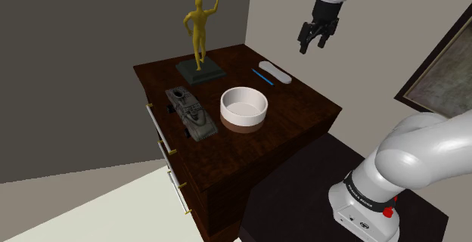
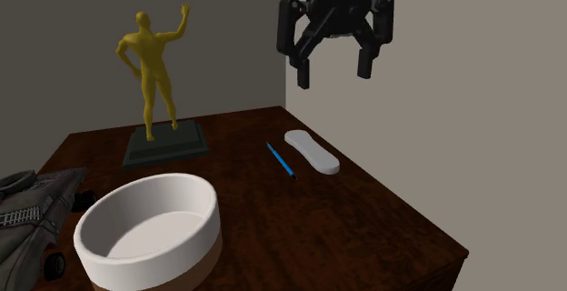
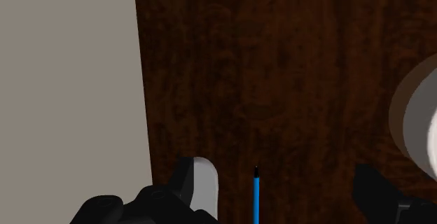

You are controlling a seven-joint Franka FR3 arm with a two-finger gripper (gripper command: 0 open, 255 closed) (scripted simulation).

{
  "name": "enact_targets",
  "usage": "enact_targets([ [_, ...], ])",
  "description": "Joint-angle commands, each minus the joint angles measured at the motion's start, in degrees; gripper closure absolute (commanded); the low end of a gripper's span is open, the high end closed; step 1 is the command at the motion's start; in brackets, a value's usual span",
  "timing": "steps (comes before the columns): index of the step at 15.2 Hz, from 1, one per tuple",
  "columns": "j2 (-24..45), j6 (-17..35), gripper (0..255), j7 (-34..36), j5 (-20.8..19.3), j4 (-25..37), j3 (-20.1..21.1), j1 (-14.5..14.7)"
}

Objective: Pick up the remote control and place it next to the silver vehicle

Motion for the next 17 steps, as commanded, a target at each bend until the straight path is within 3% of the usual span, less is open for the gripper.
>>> enact_targets([
  [1,4.1,3.7,0,-0.9,0.3,0.3,-1.2,0.1],
  [8,18.6,12.3,0,-5.9,3.2,5.8,-5.4,0.2],
  [17,39.1,18.5,0,-13.8,11.2,18.4,-8.2,-1.3],
])
